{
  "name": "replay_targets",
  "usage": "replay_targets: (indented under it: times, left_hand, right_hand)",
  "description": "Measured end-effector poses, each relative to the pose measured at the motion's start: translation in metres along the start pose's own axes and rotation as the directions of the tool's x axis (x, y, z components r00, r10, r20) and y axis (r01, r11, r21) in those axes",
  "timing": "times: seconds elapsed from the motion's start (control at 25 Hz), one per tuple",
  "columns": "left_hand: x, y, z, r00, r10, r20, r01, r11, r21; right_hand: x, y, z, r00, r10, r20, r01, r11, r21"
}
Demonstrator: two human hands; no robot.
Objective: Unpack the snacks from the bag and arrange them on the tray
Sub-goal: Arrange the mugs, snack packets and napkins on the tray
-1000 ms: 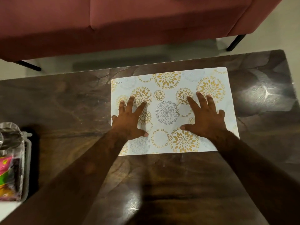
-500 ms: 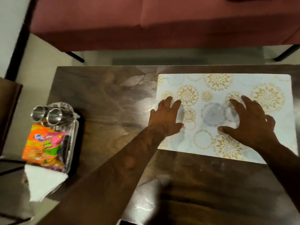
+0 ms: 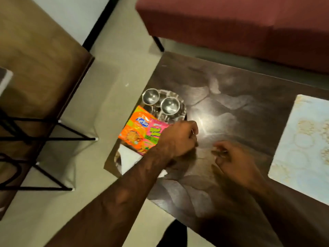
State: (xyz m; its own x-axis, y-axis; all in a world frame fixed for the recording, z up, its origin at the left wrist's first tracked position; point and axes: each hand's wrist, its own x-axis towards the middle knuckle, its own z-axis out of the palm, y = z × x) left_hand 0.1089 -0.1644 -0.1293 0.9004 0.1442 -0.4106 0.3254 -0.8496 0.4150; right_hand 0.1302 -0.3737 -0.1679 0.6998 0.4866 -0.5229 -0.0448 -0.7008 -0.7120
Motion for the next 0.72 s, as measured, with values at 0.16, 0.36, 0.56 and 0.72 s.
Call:
replay_targets:
  times: [0.16,0.36,0.56,0.72]
  left_hand:
    - [-0.029,-0.106,-0.054,0.91,-0.23,-0.346,0.175,0.967,-0.183]
    - [-0.051,-0.242,-0.074,0.755,-0.597,-0.27,0.457,0.775,-0.435]
    - [-0.049,-0.279,-0.036,0.904,-0.401,0.148,0.423,0.792,-0.441]
    - [-0.046,-0.284,-0.023,0.898,-0.388,0.209,0.434,0.694,-0.574]
  right_hand:
    - [0.04,-0.072,0.082,0.986,0.162,0.043,-0.167,0.967,0.19]
    - [0.065,-0.095,0.131,0.932,0.361,0.026,-0.354,0.897,0.263]
    - [0.068,-0.094,0.15,0.855,0.519,-0.01,-0.458,0.763,0.456]
    - [0.073,-0.094,0.158,0.837,0.547,-0.029,-0.464,0.737,0.492]
